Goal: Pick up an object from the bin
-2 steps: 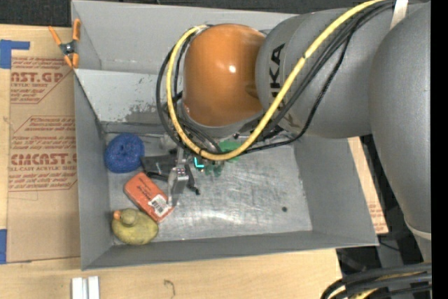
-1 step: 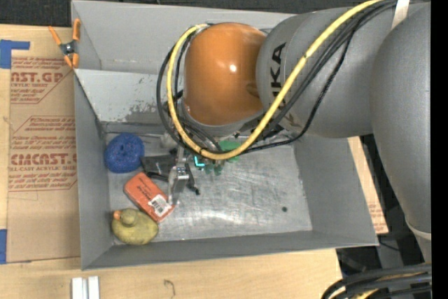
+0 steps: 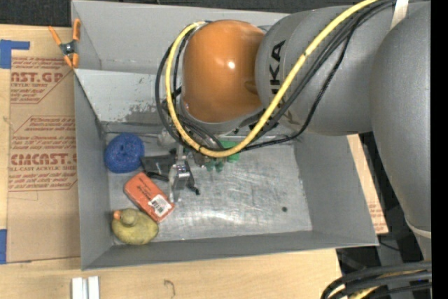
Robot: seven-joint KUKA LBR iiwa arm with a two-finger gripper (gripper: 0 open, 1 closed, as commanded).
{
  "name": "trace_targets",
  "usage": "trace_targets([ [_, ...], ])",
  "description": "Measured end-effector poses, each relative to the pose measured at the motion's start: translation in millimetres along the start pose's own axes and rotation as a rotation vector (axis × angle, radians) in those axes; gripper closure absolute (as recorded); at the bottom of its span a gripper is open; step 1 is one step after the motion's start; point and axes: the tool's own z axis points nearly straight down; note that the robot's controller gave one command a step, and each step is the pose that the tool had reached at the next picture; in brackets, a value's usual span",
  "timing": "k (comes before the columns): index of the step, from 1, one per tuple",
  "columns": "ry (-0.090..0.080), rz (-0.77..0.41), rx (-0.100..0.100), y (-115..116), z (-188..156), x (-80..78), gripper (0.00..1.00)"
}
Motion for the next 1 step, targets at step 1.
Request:
trace_targets([
  [1, -0.008, -0.056, -0.002, -11.9, 38.1, -33.6, 0.00],
])
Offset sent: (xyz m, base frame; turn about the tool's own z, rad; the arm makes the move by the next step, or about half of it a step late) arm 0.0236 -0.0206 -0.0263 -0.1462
